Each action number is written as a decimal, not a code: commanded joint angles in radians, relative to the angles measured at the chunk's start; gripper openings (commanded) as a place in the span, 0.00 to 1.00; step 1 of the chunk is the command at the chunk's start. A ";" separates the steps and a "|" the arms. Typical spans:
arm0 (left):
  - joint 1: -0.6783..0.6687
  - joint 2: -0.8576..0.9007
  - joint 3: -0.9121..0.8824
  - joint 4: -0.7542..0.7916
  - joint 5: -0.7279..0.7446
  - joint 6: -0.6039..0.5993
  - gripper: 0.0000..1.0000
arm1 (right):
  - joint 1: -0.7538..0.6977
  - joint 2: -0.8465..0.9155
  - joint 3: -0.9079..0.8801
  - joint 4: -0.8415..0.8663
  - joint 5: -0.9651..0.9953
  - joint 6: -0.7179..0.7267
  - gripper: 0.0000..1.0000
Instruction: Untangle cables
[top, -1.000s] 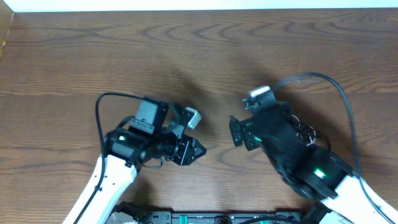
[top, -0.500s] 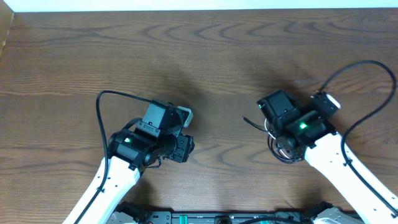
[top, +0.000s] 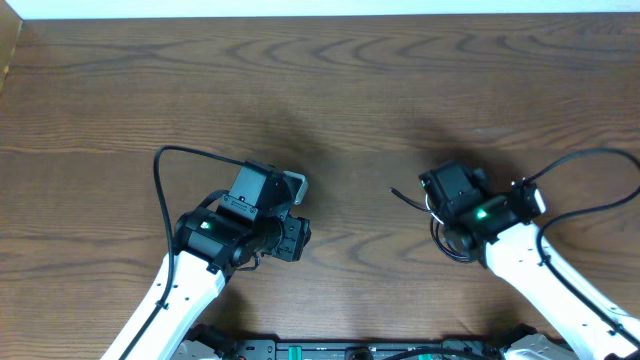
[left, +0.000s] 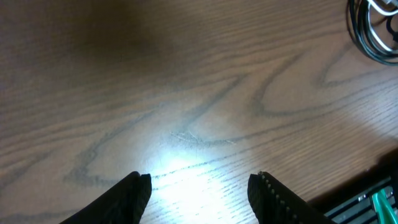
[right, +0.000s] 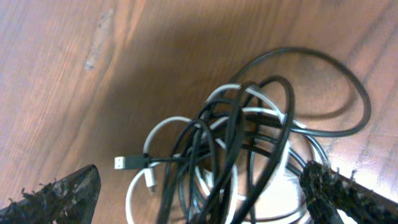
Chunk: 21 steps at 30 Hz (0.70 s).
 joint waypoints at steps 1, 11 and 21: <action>-0.004 0.000 0.000 -0.003 -0.013 -0.005 0.56 | -0.009 0.001 -0.099 0.142 0.017 -0.120 0.98; -0.004 0.000 0.000 -0.003 0.005 -0.005 0.56 | -0.015 0.001 -0.237 0.593 -0.047 -0.565 0.01; -0.004 0.000 0.000 -0.007 0.005 -0.005 0.56 | -0.015 0.001 -0.230 1.258 -0.999 -1.251 0.01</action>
